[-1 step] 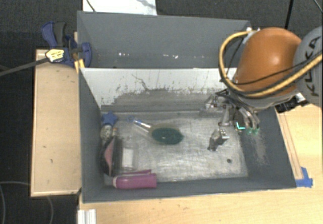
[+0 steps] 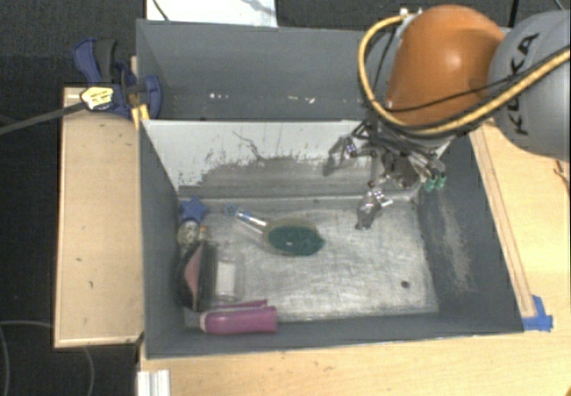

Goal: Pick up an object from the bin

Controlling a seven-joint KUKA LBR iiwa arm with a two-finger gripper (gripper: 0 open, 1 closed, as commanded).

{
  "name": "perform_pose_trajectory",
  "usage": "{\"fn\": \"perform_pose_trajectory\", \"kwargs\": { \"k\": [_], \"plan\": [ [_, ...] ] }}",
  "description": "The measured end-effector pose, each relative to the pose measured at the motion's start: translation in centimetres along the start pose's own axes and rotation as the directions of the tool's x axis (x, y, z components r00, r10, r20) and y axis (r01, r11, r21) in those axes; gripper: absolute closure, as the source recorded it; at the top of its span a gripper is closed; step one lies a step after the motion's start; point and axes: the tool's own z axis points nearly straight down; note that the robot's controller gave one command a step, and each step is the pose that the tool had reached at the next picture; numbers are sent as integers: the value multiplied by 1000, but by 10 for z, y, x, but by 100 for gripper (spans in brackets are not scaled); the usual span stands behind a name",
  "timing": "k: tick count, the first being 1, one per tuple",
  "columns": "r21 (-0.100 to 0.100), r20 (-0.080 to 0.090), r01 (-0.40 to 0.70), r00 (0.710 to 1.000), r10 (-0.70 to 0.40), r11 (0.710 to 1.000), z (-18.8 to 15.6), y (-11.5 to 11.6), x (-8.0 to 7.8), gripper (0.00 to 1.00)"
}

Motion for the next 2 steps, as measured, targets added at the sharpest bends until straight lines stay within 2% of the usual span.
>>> {"fn": "perform_pose_trajectory", "kwargs": {
  "k": [1, 2],
  "plan": [
    [7, 12, 211, 977, -211, 978, 112, 55, 8, 0],
    [5, 17, 210, 977, -210, 978, 113, 57, 7, 100]
  ]
}}
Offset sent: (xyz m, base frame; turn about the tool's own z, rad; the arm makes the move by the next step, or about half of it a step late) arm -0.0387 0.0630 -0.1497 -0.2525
